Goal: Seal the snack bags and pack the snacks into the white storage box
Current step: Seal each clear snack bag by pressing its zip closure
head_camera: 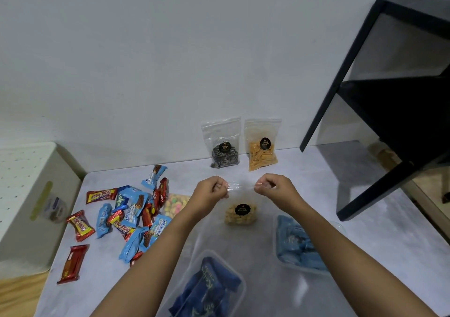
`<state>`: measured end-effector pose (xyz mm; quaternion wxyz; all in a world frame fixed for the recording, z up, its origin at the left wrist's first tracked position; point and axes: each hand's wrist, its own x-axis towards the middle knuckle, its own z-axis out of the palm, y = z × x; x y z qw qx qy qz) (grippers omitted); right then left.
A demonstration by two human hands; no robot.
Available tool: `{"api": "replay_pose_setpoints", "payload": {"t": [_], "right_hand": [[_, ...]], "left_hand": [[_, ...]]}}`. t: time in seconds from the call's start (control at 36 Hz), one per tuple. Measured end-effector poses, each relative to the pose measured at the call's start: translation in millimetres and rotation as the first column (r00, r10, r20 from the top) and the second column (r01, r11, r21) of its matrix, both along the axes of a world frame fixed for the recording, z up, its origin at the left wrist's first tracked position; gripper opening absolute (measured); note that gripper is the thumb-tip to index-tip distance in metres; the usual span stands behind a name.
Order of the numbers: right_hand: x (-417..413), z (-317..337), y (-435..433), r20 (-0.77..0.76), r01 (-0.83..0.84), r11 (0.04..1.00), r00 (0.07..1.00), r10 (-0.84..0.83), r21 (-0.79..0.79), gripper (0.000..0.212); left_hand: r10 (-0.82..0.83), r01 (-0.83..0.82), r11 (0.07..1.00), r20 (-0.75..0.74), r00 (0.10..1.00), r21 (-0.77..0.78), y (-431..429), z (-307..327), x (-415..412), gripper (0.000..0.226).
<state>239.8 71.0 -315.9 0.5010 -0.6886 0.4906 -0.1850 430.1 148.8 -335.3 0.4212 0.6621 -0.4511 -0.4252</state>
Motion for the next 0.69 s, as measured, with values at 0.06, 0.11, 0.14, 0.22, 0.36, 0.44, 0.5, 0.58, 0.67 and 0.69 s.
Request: {"api": "replay_pose_setpoints", "payload": {"t": [0.06,0.11,0.14,0.22,0.36,0.44,0.5,0.58,0.67,0.69], "right_hand": [[0.6,-2.5,-0.1,0.006,0.022,1.0,1.0,-0.022,0.002,0.015],[1.6,-3.5,0.0,0.005,0.043,0.999,0.999,-0.043,-0.004,0.019],[1.9,-3.3,0.3,0.013,0.047,0.999,0.999,-0.047,-0.003,0.021],[3.2,-2.5,0.5,0.045,0.03,0.999,0.999,-0.031,0.015,0.016],[8.8,-2.1,-1.8,0.03,-0.019,1.0,0.999,0.019,0.01,0.001],[12.6,-1.9,-5.3,-0.034,-0.02,0.999,0.999,0.019,-0.025,0.012],[12.4,-2.5,-7.2,-0.078,-0.007,0.999,0.997,0.004,-0.039,0.017],[14.0,-1.4,-5.1,-0.111,-0.009,1.0,0.994,0.007,-0.015,0.009],[17.2,-3.2,-4.7,-0.134,-0.049,0.999,0.99,0.046,-0.019,0.011],[18.5,-2.7,-4.7,-0.148,-0.068,0.997,0.987,0.063,-0.035,0.003]], "left_hand": [[-0.003,0.003,1.0,-0.008,1.0,-0.005,-0.5,-0.4,-0.1,0.018],[-0.012,0.012,1.0,-0.002,1.0,-0.009,-1.4,-1.6,0.1,0.018],[-0.011,0.011,1.0,0.002,1.0,-0.01,-1.8,-2.4,0.2,0.018],[0.006,-0.006,1.0,-0.005,1.0,-0.013,-2.4,-4.3,1.5,0.018],[-0.015,0.015,0.999,-0.002,1.0,-0.03,-2.7,-1.4,0.0,0.014],[-0.02,0.021,0.999,0.012,1.0,-0.032,-3.7,-0.6,-1.3,0.015],[-0.022,0.023,0.999,0.008,1.0,-0.03,-3.8,-0.8,-1.0,0.017],[-0.022,0.022,0.999,0.003,1.0,-0.028,-4.0,-0.4,0.6,0.017],[-0.018,0.018,1.0,-0.027,0.999,-0.023,-5.7,-1.9,0.2,0.017],[-0.018,0.017,1.0,-0.043,0.999,-0.021,-5.9,-2.4,-0.4,0.017]]}}
